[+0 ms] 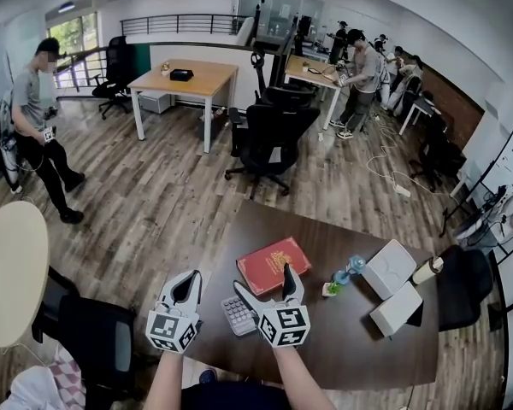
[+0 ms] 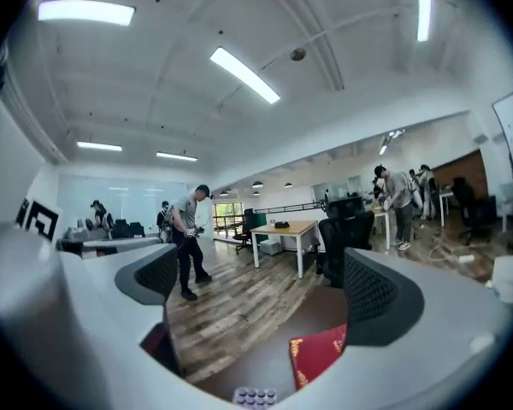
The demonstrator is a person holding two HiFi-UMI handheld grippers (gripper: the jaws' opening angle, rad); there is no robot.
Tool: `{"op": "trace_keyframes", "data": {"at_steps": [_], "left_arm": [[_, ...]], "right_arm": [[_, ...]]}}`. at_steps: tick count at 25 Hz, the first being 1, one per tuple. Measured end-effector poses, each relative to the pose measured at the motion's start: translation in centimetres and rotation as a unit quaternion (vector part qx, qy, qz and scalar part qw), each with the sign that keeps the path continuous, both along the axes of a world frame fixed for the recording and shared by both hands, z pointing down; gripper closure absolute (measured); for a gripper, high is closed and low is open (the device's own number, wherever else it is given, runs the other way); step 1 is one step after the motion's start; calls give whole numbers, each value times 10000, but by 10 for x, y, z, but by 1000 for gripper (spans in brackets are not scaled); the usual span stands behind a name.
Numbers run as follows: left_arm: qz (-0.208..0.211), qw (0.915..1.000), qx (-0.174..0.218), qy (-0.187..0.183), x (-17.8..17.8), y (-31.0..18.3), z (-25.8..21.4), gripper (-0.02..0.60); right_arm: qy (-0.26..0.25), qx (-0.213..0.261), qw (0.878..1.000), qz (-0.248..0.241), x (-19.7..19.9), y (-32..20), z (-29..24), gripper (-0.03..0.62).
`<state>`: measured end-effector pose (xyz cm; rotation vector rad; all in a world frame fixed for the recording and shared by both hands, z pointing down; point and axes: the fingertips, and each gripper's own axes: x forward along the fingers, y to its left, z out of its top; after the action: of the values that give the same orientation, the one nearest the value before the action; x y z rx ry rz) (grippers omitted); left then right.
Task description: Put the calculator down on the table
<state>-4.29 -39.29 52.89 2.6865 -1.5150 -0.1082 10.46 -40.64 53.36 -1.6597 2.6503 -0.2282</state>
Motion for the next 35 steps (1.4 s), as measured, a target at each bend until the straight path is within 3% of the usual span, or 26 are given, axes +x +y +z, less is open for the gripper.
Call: {"op": "trace_keyframes", "data": {"at_steps": [5, 14, 25, 35], "left_arm": [[21, 10000, 6, 1, 2, 1, -1, 584], [-16, 10000, 7, -97, 2, 2, 3, 584], [6, 9999, 8, -105, 5, 2, 4, 584], [24, 9999, -11, -106, 3, 2, 4, 584]], "right_arm": [[810, 196, 9965, 65, -7, 5, 2, -7], [627, 176, 9978, 77, -6, 8, 1, 29], [527, 412, 9965, 497, 11, 13, -11, 586], [537, 331, 9972, 404, 6, 14, -11, 588]]}}
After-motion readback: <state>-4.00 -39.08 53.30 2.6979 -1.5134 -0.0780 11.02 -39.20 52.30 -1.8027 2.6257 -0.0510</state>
